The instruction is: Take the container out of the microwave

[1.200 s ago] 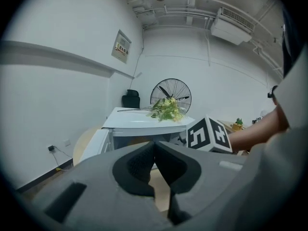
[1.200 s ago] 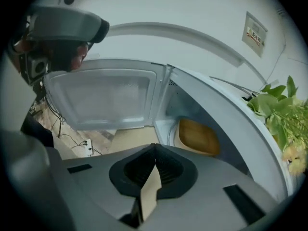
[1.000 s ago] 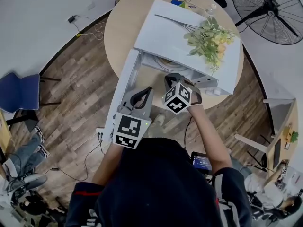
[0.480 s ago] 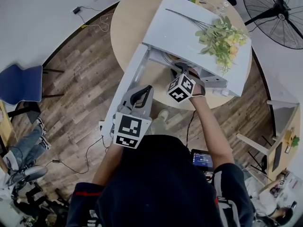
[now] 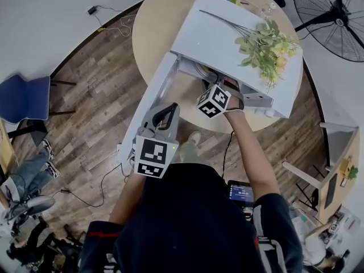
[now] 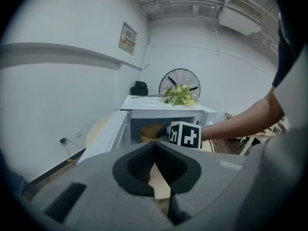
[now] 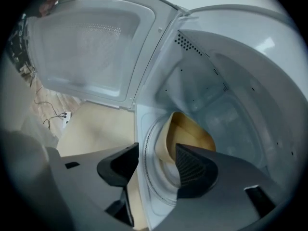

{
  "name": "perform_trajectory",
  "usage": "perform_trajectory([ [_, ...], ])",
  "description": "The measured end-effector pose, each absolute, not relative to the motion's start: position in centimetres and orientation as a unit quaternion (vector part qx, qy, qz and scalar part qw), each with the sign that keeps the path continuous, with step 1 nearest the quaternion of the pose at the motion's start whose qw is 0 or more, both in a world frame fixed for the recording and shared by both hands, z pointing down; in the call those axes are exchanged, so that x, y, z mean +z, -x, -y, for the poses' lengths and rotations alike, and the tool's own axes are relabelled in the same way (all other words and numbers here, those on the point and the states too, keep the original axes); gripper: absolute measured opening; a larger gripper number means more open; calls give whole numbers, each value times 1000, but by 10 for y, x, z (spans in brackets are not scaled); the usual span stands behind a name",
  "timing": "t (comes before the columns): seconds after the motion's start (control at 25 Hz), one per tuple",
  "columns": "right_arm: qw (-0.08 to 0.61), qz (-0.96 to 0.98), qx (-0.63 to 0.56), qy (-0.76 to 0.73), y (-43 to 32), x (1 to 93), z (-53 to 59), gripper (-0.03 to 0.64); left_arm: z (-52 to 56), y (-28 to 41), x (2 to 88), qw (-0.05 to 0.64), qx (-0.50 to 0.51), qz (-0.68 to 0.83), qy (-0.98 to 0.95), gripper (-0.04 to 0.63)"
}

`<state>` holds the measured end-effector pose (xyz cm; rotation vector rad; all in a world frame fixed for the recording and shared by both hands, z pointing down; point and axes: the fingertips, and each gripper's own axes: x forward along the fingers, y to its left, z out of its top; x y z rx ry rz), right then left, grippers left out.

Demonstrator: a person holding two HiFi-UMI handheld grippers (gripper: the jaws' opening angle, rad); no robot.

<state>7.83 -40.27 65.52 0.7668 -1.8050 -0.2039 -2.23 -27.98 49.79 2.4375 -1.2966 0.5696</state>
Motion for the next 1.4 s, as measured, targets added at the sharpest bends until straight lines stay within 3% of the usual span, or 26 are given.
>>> perform_trajectory([
  [0.48, 576, 746, -114, -313, -73, 668, 415, 195, 270, 29, 506, 171, 201, 459, -848, 14],
  [0.8, 586, 740, -118, -310, -74, 662, 410, 78, 272, 30, 505, 170, 197, 455, -851, 14],
  [1.4, 579, 758, -60, -294, -73, 643, 371, 43, 275, 20, 491, 150, 189, 435, -867, 14],
])
